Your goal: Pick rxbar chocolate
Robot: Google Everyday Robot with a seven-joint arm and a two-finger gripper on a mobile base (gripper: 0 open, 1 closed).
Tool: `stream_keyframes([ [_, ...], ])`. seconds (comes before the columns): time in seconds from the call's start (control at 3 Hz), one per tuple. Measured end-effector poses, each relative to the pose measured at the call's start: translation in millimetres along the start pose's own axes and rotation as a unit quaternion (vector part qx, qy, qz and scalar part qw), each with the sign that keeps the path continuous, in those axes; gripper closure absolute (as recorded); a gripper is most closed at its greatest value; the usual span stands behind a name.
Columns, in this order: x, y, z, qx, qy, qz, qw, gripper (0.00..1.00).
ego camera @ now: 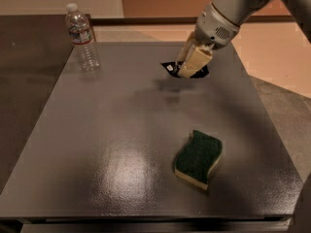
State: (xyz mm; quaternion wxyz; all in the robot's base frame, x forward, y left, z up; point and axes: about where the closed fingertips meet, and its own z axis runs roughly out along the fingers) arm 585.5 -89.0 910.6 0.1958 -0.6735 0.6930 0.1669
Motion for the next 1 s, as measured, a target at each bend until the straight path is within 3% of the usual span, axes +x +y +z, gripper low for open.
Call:
stream_keyframes([
  [0.33,-23.0,-3.0,-12.2,0.001,-0.008,-0.004,1.0,1.0],
  [0.67,-62.2,-12.9,-30.0,0.018,-0.029,-0.019,0.9992,1.0],
  [1.0,-62.6,-13.5,-29.7,0.019,-0.029,-0.019,0.9992,1.0],
])
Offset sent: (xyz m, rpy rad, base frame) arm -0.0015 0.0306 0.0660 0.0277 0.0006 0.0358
